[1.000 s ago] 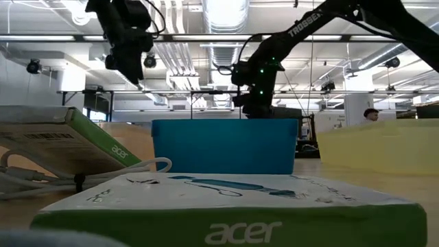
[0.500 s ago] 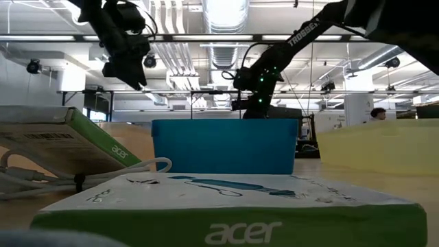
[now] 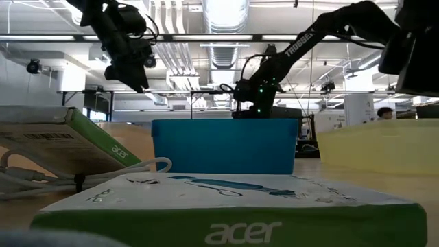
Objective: Pick and place items into bin
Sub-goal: Put the green adapter charger into the blue bin, then put the white adapter charger into the blue bin
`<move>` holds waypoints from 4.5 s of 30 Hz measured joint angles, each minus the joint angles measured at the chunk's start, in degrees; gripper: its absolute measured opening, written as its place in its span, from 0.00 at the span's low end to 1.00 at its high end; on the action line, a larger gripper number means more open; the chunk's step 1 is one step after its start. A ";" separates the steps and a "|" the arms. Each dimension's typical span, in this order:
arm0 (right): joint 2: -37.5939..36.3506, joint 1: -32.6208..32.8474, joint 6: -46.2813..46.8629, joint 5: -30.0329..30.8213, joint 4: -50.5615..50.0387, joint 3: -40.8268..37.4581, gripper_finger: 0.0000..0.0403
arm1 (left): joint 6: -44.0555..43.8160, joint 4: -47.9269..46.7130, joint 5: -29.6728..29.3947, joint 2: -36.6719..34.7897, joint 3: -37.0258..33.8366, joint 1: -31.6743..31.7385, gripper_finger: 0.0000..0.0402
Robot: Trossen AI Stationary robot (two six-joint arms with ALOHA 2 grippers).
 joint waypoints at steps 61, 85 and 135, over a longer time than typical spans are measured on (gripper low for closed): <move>-16.46 22.76 -6.89 -3.58 -14.51 -2.18 0.74 | 29.11 -10.55 -18.69 1.26 -0.03 0.48 0.40; -17.86 23.66 4.49 -7.65 -16.19 -4.01 0.66 | 53.67 -12.40 -12.73 24.91 -2.09 8.17 0.40; -17.97 23.03 2.95 -2.60 -16.96 -3.99 0.77 | 51.03 4.52 -15.55 31.76 4.37 6.10 0.46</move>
